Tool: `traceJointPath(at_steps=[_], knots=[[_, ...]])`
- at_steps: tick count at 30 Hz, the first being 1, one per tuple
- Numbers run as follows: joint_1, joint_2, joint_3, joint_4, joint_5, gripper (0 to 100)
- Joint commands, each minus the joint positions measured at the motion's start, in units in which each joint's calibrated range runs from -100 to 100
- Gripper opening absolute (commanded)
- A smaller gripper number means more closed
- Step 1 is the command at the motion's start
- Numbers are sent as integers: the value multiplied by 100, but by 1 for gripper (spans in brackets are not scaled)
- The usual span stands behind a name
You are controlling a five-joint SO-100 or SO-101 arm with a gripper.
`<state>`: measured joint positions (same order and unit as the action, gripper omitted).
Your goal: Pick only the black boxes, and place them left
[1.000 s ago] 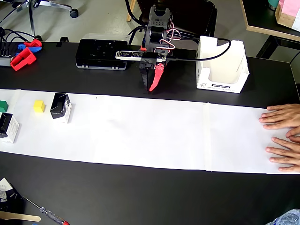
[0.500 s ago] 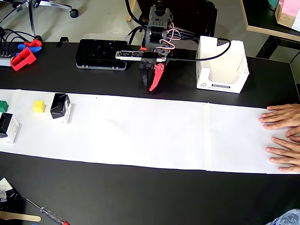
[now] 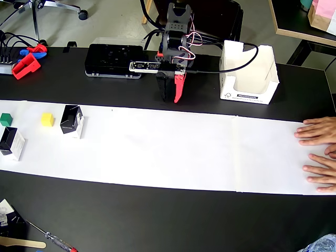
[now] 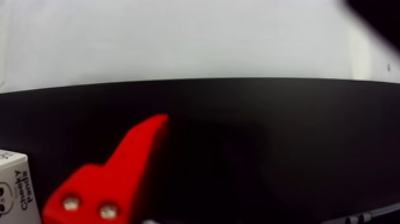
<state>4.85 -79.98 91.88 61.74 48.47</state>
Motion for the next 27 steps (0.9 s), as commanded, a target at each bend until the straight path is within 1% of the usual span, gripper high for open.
traceJointPath(at_steps=[1,4,5,9,11,16,22,27], knots=[[-64,622,-1342,18,42,15],[-12,977,-1963,18,42,15],[-4,1104,-2184,18,42,17],[5,1546,-3053,18,47,30],[65,1768,-3550,26,195,34],[421,2313,-4516,26,632,36],[854,3040,-5624,82,753,37],[1330,3838,-7007,1346,1205,49]])
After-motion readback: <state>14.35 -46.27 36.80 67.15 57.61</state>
